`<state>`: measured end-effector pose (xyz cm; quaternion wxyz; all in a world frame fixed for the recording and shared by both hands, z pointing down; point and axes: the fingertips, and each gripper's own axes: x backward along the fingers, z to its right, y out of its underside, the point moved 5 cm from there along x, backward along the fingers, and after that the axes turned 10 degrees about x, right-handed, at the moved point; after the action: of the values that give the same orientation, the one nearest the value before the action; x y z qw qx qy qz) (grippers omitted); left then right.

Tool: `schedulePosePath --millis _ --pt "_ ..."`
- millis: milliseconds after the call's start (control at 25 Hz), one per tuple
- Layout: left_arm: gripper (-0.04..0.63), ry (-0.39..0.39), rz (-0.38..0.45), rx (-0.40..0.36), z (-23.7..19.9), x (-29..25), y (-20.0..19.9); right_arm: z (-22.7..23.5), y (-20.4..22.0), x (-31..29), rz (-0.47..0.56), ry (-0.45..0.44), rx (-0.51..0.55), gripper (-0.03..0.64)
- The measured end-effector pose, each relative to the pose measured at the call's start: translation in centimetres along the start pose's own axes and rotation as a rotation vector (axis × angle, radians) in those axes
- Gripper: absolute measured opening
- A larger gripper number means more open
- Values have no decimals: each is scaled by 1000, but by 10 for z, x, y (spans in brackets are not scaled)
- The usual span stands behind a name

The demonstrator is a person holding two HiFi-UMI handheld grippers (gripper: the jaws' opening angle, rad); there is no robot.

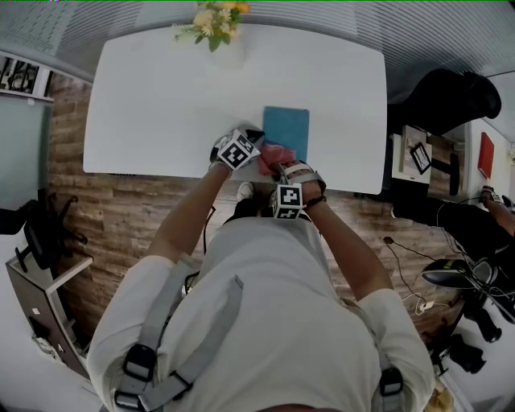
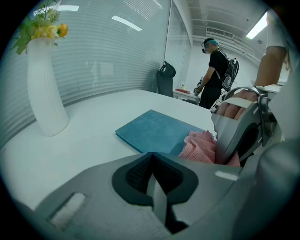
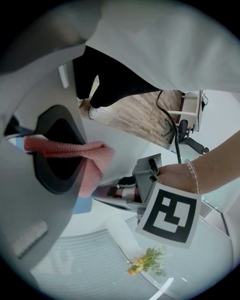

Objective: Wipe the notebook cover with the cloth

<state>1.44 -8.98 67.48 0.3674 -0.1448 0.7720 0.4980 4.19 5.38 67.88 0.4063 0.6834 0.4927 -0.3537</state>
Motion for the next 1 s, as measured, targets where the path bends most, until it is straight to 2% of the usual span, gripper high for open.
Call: schedulePosePath --millis 160,240,360,560,1000 --pt "0 2 6 -6 -2 -4 2 -1 -2 1 3 -31 -8 20" --pt "0 2 2 -3 -1 -4 3 -3 -2 3 6 -82 -17 21" --pt "0 2 -1 -2 -1 -4 3 4 -5 17 42 -121 -83 21" --pt "0 -1 1 -1 -2 -3 1 42 9 44 51 -29 -139 23" --pt "0 -1 5 0 0 -3 0 119 58 40 -78 212 -5 26"
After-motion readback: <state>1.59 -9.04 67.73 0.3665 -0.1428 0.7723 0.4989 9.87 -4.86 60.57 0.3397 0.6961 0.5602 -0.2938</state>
